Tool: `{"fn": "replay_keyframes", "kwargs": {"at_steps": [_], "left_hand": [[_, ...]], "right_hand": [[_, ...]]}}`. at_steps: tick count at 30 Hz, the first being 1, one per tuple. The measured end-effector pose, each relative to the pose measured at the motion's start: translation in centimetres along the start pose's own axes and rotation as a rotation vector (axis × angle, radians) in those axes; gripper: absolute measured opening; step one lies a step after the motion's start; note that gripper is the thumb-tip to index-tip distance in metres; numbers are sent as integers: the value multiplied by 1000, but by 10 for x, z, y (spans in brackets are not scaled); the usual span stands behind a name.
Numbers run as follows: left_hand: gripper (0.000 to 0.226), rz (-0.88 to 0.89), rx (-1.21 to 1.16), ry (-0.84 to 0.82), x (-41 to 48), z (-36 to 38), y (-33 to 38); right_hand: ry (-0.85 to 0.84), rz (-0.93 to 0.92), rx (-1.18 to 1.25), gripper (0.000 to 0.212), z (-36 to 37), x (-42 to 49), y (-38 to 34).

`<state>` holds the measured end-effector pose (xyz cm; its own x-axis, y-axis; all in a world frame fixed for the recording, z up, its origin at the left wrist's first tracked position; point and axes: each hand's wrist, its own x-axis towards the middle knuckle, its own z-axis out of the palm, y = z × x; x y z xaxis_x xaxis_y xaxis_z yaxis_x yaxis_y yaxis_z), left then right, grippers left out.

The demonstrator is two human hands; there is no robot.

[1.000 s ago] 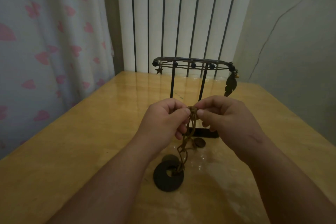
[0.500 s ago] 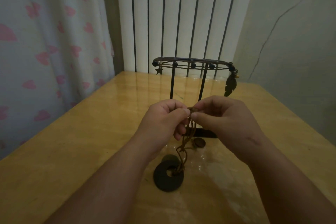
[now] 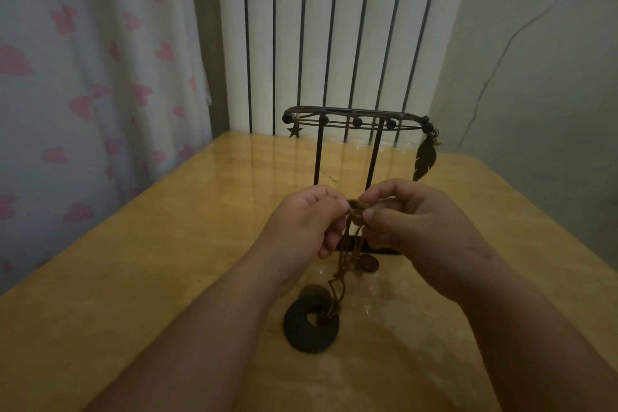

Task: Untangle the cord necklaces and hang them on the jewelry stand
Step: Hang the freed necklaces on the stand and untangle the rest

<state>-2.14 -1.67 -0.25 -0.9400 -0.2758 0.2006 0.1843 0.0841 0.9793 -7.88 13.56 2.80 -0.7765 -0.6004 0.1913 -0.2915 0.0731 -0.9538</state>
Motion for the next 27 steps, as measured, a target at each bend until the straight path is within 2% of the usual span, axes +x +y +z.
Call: {"fn": "replay_keyframes", "kwargs": {"at_steps": [4, 12, 19, 27], "left_hand": [[21, 44, -36, 21, 1, -4, -1], [11, 94, 120, 51, -3, -4, -1], [22, 42, 110, 33, -2, -1, 1], [24, 3, 55, -32, -1, -1, 0]], "right_hand": [[55, -40, -57, 13, 1, 0, -2], [86, -48, -172, 14, 2, 0, -1], [48, -28, -186, 15, 4, 1, -1], [21, -12, -153, 19, 3, 1, 0]]}}
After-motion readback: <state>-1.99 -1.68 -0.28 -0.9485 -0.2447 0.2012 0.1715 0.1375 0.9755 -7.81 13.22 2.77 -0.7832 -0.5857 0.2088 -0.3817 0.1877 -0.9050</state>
